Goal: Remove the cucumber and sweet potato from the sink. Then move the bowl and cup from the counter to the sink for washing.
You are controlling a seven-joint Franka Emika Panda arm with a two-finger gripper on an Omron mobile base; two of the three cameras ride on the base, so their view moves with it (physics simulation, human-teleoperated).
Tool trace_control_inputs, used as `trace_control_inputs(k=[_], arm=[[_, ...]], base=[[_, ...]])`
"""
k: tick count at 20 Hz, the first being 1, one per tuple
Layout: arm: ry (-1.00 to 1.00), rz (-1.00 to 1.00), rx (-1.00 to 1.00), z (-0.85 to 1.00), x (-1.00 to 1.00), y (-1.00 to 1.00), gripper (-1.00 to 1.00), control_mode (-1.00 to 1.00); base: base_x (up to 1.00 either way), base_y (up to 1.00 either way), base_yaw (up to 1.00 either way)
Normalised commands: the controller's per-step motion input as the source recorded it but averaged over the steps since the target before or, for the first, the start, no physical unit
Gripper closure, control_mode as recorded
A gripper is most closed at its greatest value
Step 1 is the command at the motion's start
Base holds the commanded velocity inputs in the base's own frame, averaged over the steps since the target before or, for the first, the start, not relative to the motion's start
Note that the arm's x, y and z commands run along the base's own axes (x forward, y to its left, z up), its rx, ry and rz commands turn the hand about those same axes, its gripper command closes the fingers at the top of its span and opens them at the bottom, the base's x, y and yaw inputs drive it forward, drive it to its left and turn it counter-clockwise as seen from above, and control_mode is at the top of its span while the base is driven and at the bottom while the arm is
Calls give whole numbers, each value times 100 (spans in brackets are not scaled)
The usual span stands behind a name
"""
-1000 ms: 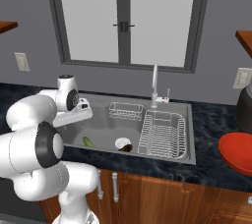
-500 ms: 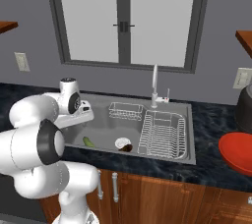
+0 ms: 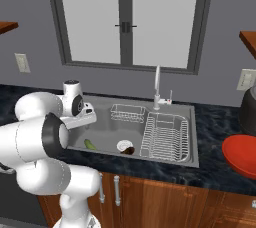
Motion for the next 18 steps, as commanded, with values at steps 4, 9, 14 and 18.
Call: trace_control_inputs(k=[4,9,14,18], arm=[[0,0,0,-11,15,0,-100,-100],[1,0,0,-10,16,0,-100,-100],[0,0,0,-13,13,4,-100,-100],[0,-1,0,-16,2,6,-100,-100]], base=[[0,0,0],[0,0,0],[0,0,0],[0,0,0]])
